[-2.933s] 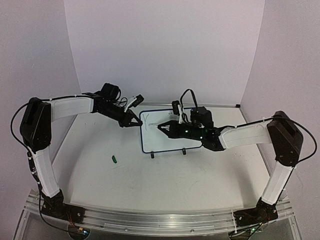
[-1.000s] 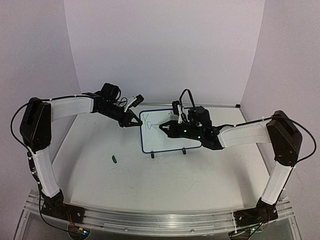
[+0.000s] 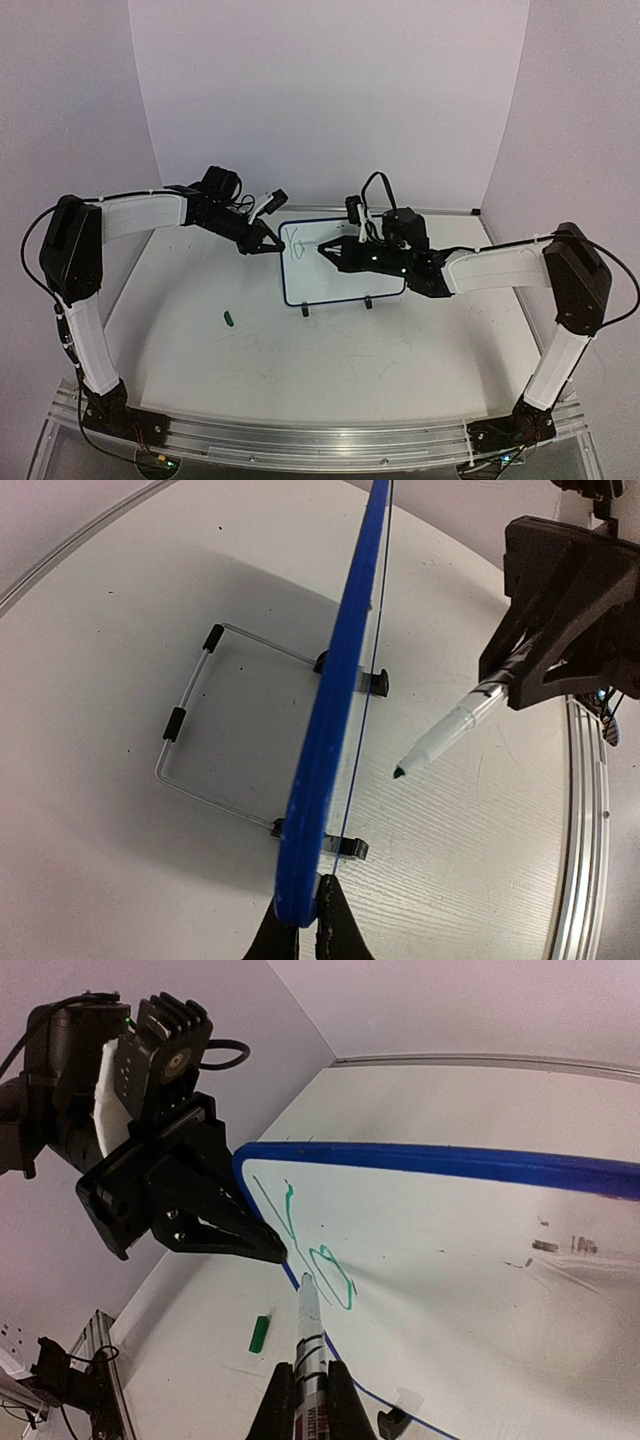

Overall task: Write a sentence on the whiteboard
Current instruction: Write on the whiteboard with the whiteboard marker without the cap.

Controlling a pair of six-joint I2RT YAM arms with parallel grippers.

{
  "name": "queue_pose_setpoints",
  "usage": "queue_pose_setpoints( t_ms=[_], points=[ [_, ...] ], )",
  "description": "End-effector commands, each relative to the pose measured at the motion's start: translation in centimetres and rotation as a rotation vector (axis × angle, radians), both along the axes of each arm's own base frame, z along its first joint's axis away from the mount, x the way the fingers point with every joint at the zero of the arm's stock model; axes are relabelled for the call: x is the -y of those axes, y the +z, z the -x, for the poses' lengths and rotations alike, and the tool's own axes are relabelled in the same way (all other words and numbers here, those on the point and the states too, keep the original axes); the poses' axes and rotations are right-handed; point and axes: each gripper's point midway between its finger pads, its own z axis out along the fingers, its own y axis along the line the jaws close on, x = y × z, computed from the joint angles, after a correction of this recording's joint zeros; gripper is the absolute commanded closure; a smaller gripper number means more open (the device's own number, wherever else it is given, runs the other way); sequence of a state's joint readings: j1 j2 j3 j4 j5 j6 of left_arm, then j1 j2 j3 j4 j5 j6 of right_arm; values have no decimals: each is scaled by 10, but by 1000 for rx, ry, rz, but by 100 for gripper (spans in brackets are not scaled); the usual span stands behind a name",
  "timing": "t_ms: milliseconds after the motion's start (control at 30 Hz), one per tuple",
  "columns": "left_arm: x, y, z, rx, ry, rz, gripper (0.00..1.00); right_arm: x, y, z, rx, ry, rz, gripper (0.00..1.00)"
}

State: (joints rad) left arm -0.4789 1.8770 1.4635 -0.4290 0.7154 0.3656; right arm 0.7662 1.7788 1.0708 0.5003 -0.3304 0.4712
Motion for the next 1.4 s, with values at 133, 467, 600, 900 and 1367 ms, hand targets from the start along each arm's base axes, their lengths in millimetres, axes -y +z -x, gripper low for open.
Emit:
queue_pose_setpoints(
  t_ms=[133,467,600,900,1367],
  points=[
    [-18,-4,-12,71,65,-91,100,13,28,-9,78,-68,-3,100],
    [-18,-5,-12,70,66,-93,100,6,19,-20,62,-77,13,100],
    [-18,-5,-13,72,66,-92,100,4,20,-22,63,-71,9,100],
    [-18,-6,-13,70,66,-96,100,4,11,-26,49,-87,20,100],
    [-18,-6,-13,71,66,-96,100,15,-28,-16,-33,-90,69,100]
  ],
)
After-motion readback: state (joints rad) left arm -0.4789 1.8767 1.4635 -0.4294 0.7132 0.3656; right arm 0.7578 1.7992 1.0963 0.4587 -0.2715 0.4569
